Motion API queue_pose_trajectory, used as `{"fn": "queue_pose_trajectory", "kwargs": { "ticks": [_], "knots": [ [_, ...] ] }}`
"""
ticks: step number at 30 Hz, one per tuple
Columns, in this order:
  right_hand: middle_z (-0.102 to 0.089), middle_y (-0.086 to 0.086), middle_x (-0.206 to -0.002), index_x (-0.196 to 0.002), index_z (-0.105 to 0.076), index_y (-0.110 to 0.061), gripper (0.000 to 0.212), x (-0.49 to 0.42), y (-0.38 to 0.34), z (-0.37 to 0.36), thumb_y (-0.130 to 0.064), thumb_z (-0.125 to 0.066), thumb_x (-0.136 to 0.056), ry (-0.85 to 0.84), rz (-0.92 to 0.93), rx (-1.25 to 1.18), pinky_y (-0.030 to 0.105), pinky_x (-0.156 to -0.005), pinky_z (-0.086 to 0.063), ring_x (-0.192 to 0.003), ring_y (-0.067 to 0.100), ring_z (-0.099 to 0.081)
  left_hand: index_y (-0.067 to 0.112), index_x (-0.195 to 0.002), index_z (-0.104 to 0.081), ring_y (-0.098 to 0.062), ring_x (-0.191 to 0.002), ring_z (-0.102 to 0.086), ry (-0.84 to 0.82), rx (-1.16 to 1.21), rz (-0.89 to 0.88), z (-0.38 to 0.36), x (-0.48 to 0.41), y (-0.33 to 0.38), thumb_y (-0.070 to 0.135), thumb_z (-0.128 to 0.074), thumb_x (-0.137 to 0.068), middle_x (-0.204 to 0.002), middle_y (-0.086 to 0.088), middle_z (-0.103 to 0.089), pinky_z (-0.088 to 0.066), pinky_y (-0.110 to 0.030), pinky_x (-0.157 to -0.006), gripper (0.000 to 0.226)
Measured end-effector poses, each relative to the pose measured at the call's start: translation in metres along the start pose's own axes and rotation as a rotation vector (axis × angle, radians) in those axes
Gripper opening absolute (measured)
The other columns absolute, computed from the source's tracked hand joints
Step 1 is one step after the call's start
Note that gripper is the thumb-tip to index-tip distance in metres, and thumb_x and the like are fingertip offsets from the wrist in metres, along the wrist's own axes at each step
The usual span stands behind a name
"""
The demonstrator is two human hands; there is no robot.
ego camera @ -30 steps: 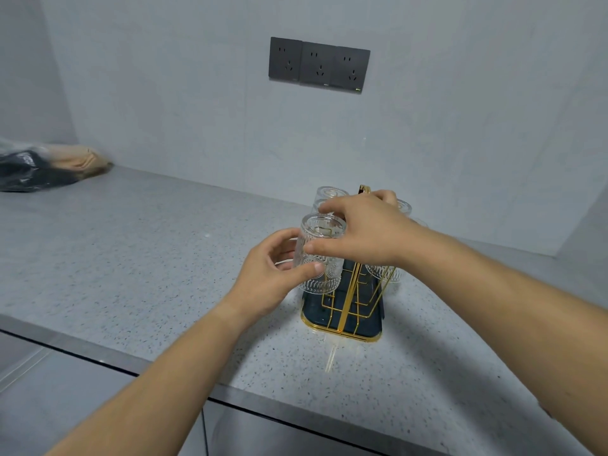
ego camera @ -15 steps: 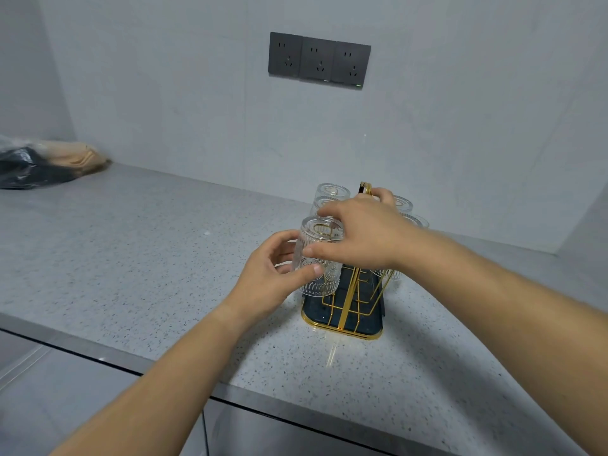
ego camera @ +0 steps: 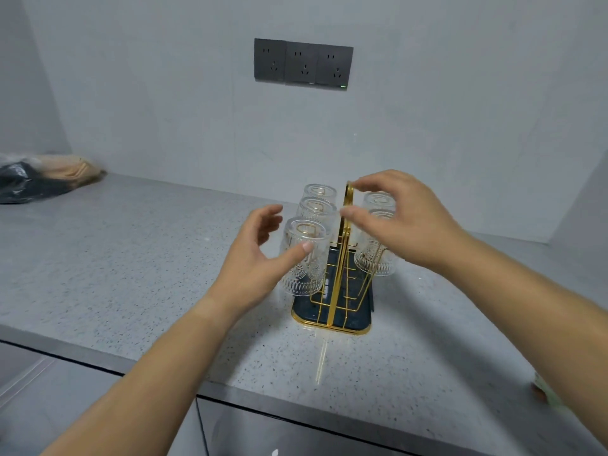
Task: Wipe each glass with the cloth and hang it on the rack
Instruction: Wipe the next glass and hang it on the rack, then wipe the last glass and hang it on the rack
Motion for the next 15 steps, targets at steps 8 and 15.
{"fn": "queue_pose_trajectory", "kwargs": {
  "ticks": [8,15],
  "knots": [
    [-0.069,-0.015,-0.1,-0.112,-0.068,-0.022,0.023,0.032,0.108,0.057,-0.036,-0.069,-0.094,0.183,-0.254,-0.232,0.022,-0.087,-0.051,-0.093,0.002,-0.065,0.017,-0.124,-0.059,-0.003,-0.087,-0.062,-0.014,0.209,-0.226,-0.065,0.003,0.093,0.011,-0.08,-0.09,-0.11,-0.004,-0.061,-0.056,-0.02,-0.087,0.041],
    [-0.071,-0.007,-0.103,-0.124,-0.065,-0.016,0.044,0.05,0.208,0.063,-0.039,-0.076,-0.088,0.055,-0.482,-0.331,0.016,-0.075,-0.045,-0.093,0.004,-0.067,0.017,-0.123,-0.062,-0.012,-0.095,-0.067,-0.182,0.401,0.039,-0.18,-0.005,0.088,0.015,-0.079,-0.092,-0.118,-0.011,-0.067,-0.057,-0.029,-0.096,0.035]
  ]
}}
Point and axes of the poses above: each hand's wrist, its own x-axis away from the middle knuckle, its own z-axis out of the back of the hand, y = z × x, the point moved 3 cm from there along -x, towards the middle knuckle
